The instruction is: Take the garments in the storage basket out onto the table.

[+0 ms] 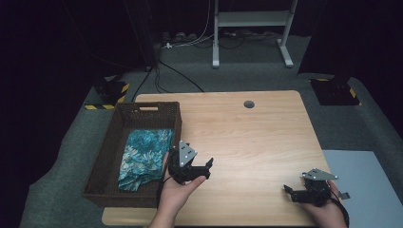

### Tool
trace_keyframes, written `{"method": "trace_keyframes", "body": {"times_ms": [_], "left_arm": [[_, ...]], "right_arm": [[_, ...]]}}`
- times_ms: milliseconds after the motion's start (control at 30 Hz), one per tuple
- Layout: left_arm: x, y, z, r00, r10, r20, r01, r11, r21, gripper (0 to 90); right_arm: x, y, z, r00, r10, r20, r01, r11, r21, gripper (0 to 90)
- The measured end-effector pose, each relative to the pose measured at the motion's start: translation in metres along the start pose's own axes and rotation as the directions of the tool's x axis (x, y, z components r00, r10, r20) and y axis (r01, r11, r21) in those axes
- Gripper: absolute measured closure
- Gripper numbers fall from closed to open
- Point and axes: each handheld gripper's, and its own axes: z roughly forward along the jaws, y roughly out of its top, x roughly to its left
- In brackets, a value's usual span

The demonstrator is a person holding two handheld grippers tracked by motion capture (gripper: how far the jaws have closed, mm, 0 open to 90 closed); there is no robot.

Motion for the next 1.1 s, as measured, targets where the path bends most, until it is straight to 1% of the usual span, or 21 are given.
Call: {"method": "trace_keyframes", "body": {"times_ms": [133, 300, 433, 533, 567, 633, 733, 767, 867, 1100], "left_arm": [[0.004, 0.003, -0.004, 1.0, -0.004, -0.007, 0.004, 0.9999, -0.014, 6.1], [0.009, 0.007, -0.01, 0.9998, -0.005, -0.021, 0.004, 0.9995, -0.03, 6.1], [0.013, 0.01, -0.015, 0.9994, -0.002, -0.034, 0.0, 0.9986, -0.053, 6.1], [0.016, 0.012, -0.019, 0.9991, 0.002, -0.043, -0.006, 0.9975, -0.071, 6.0], [0.017, 0.014, -0.022, 0.9988, 0.003, -0.049, -0.008, 0.9961, -0.088, 5.9], [0.018, 0.015, -0.024, 0.9986, 0.006, -0.053, -0.011, 0.9953, -0.096, 5.9], [0.022, 0.017, -0.028, 0.9979, 0.003, -0.065, -0.011, 0.9928, -0.119, 5.9], [0.024, 0.018, -0.03, 0.9973, 0.006, -0.074, -0.015, 0.9921, -0.125, 5.6], [0.027, 0.019, -0.033, 0.9966, 0.005, -0.083, -0.016, 0.9914, -0.13, 5.4], [0.04, 0.017, -0.042, 0.993, -0.005, -0.118, -0.013, 0.989, -0.148, 4.7]], "right_arm": [[0.001, 0.0, 0.0, 1.0, 0.004, 0.004, -0.004, 1.0, 0.001, 5.6], [0.002, 0.001, 0.002, 0.9999, 0.012, 0.005, -0.012, 1.0, 0.012, 1.2], [0.002, 0.002, 0.003, 0.9999, 0.012, 0.004, -0.012, 1.0, 0.016, 0.5], [0.002, 0.002, 0.003, 0.9999, 0.012, 0.002, -0.012, 1.0, 0.017, 0.2], [0.002, 0.002, 0.003, 0.9999, 0.013, 0.002, -0.013, 1.0, 0.016, 0.2], [0.002, 0.002, 0.003, 0.9999, 0.015, 0.001, -0.015, 1.0, 0.016, 0.2], [0.002, 0.002, 0.003, 0.9999, 0.014, 0.002, -0.014, 1.0, 0.016, 0.2], [0.002, 0.002, 0.003, 0.9999, 0.014, 0.002, -0.014, 1.0, 0.016, 0.4], [0.002, 0.002, 0.003, 0.9999, 0.014, 0.002, -0.015, 1.0, 0.015, 0.4], [0.002, 0.002, 0.003, 0.9999, 0.015, 0.002, -0.015, 1.0, 0.014, 0.5]]}}
